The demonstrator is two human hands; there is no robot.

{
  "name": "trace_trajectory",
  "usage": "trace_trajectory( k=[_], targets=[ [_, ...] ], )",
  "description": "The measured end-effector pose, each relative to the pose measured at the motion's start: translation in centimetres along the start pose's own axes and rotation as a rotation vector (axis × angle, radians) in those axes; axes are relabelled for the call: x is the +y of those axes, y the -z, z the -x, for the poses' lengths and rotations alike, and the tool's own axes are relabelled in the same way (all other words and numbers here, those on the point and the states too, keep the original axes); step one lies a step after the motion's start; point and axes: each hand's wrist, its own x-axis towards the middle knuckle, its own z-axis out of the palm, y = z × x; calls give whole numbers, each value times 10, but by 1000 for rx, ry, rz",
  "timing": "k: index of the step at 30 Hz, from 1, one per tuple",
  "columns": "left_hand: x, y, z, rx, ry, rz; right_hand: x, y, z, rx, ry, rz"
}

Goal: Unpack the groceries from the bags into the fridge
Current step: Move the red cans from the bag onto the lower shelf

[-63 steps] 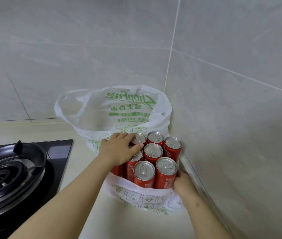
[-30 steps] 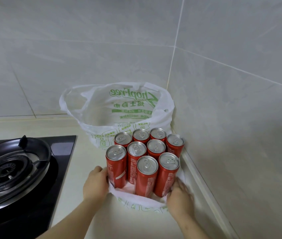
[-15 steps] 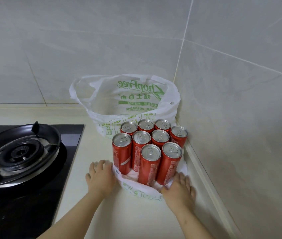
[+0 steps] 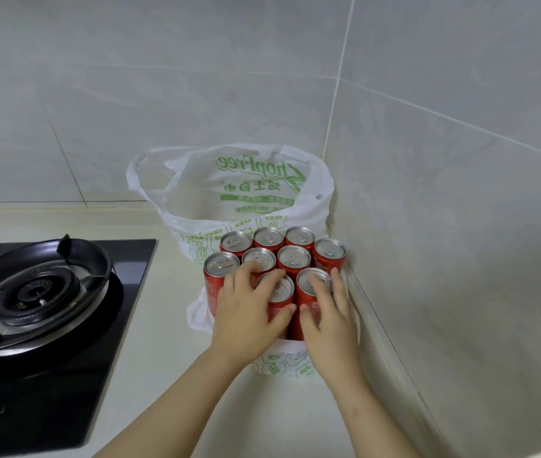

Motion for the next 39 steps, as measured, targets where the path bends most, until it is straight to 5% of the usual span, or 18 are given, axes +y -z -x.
trace_trajectory(
  k=[8,17,24,39],
  targets=[
    [6,-4,7,36,30,-111,-4,-1,7,117,44,138],
    [7,2,12,-90,242,332,-8,12,7,9,-261,-199],
    [6,4,16,-137,375,449,-8,18,10,-136,-309,-211],
    [29,71,-14,-119,123,516,-83,57,34,327,-310,-369]
  ],
)
